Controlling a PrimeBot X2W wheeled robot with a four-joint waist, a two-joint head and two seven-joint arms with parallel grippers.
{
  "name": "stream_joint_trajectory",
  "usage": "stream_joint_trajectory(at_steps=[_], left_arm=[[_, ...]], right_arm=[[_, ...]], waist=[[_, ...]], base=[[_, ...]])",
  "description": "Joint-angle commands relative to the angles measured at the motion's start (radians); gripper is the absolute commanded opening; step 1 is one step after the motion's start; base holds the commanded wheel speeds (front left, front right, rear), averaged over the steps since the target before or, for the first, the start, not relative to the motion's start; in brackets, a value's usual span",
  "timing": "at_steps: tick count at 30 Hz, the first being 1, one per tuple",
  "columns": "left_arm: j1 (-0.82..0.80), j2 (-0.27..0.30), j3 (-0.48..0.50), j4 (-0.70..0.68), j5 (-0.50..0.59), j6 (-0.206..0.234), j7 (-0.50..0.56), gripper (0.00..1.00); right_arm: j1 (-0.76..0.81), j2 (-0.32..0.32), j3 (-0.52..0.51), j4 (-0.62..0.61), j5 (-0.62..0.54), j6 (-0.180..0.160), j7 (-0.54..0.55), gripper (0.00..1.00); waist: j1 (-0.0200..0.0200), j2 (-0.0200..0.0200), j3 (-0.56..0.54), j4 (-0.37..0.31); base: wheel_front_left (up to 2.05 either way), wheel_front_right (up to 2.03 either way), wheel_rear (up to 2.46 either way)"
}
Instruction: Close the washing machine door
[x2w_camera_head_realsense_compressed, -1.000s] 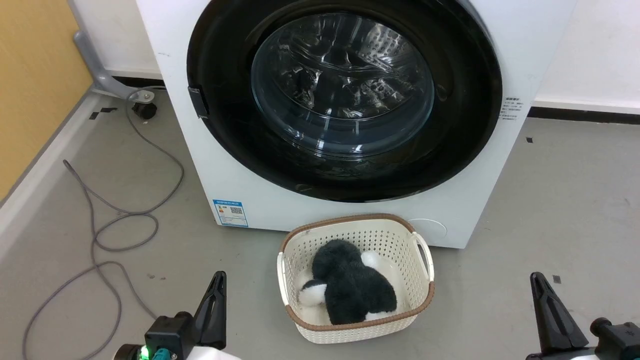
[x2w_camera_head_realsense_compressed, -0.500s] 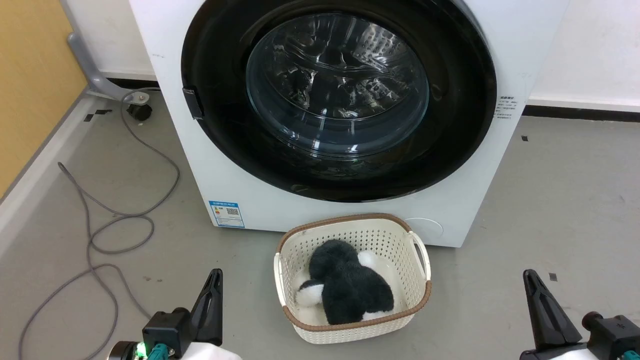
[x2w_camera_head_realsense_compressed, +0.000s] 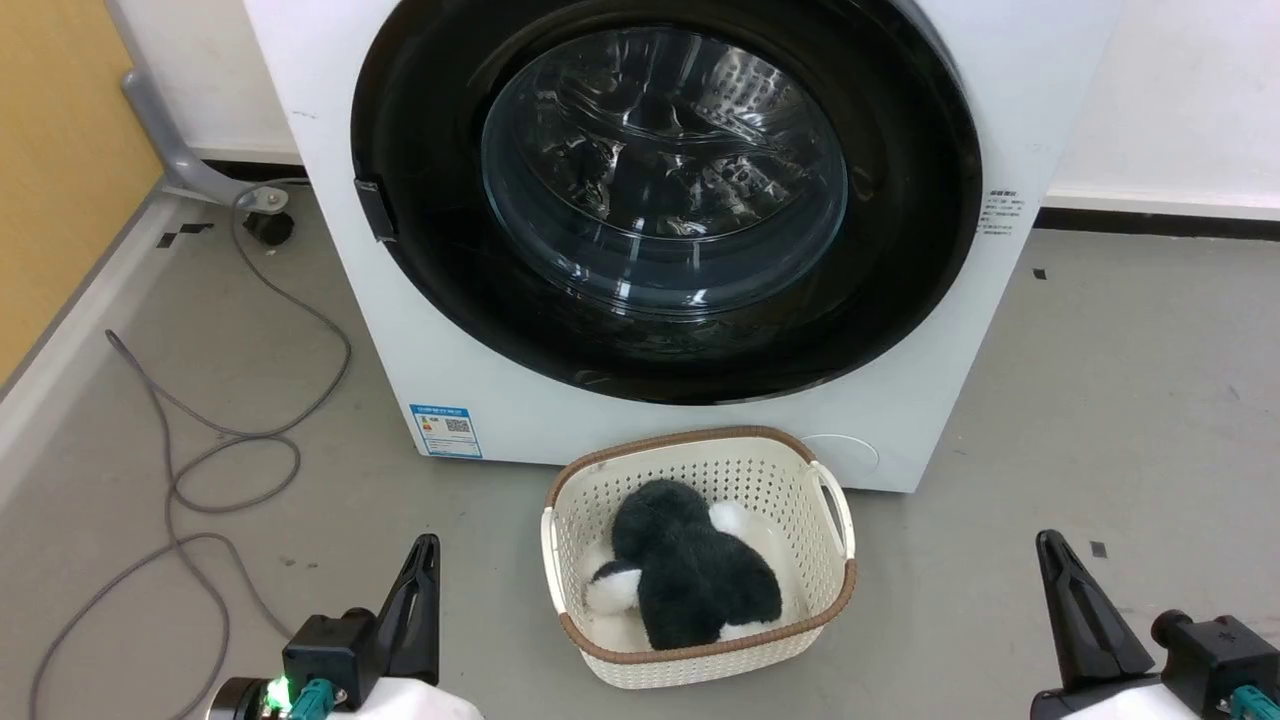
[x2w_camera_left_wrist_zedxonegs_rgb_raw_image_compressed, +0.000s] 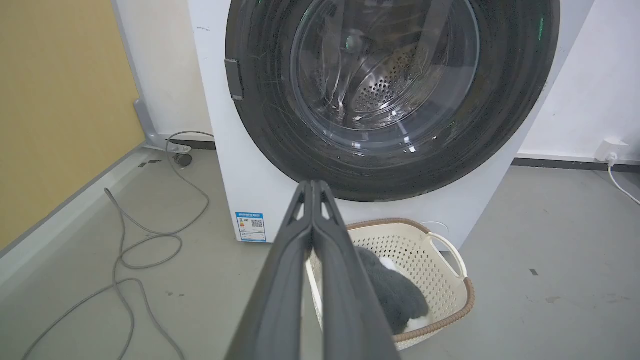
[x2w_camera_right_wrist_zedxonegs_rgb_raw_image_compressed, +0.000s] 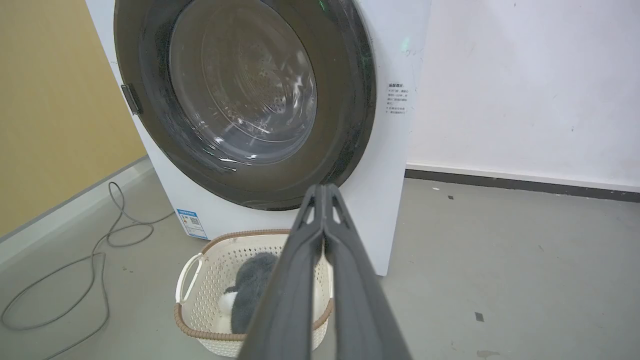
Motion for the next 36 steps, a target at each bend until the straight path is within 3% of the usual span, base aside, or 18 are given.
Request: stream_joint_trajectory(at_steps=[1,36], left_arm=[[-0.019,0.0,0.005,-0.006,0.011,0.0,0.006,0.0],[-0.036,0.0,0.04,-0.041,0.056,0.0,0.078,0.0]], right_arm=[[-0.017,0.008,0.003,-0.005,-0.015,0.0,0.009,0.0],[-0.057,0.024,0.019,-0.009,-0.066,-0.001,0.081,0.0]], waist=[[0.0,0.0,0.0,-0.001],[0.0,0.0,-0.001,-0.03]], base=[[0.0,0.0,0.0],[0.0,0.0,0.0]])
